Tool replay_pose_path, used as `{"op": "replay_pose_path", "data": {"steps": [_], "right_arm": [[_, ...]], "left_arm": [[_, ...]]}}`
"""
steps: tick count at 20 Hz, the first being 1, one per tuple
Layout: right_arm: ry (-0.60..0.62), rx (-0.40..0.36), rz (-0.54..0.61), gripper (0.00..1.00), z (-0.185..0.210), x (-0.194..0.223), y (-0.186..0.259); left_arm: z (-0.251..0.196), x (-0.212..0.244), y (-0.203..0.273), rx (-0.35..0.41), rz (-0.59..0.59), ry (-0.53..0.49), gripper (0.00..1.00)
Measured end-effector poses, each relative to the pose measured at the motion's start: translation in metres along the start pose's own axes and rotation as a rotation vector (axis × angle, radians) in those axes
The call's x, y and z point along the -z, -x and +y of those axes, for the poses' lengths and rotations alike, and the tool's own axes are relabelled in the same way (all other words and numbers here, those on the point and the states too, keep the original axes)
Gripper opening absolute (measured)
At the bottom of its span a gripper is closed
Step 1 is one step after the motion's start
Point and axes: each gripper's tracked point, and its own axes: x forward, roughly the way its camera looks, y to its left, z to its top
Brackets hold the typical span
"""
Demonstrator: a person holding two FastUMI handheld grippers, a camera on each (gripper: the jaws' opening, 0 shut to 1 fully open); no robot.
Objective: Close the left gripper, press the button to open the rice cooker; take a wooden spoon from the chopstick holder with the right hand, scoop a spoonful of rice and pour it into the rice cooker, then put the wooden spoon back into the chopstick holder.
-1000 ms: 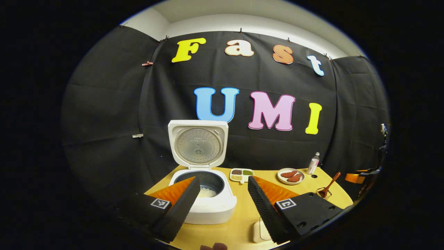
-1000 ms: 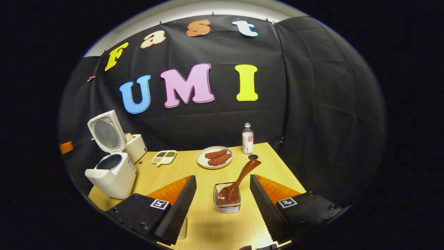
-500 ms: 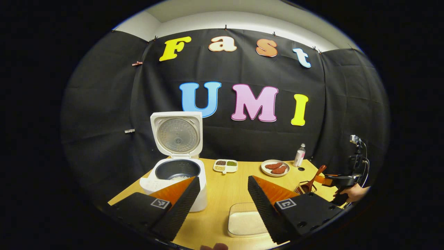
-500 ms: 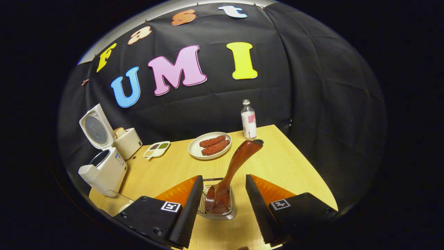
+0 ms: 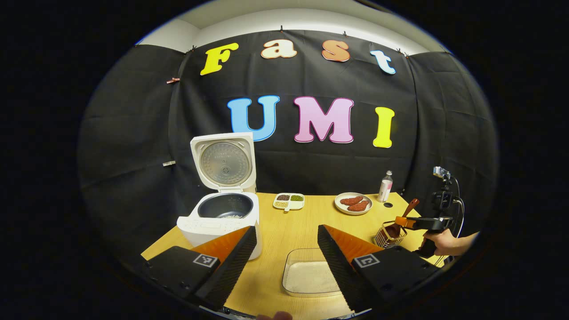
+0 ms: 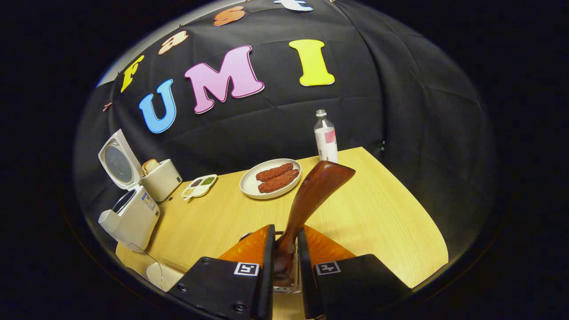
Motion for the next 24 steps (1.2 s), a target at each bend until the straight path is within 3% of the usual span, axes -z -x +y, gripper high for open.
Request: {"op": "replay_pose_path", "data": {"steps": [3, 10, 15, 19, 24], "right_arm": [[-0.015, -0.004, -0.007, 0.14, 0.008, -0.004, 0.011], [-0.098, -0.019, -0.049, 0.12, 0.012, -0.041, 0.023], [-0.034, -0.005, -0.107, 0.12, 0.021, -0.079, 0.044], [-0.013, -0.025, -0.149, 0.12, 0.047, -0.114, 0.075], [0.010, -0.093, -0.160, 0.12, 0.110, -0.119, 0.118]], "left_arm": [[0.005, -0.002, 0.001, -0.016, 0.005, 0.008, 0.95], [0.021, -0.013, 0.005, -0.024, -0.016, 0.016, 0.95], [0.038, -0.018, 0.007, -0.025, -0.033, 0.043, 0.95], [0.056, -0.024, 0.010, -0.015, -0.048, 0.054, 0.95], [0.088, -0.028, 0.011, -0.004, -0.065, 0.031, 0.95]]}}
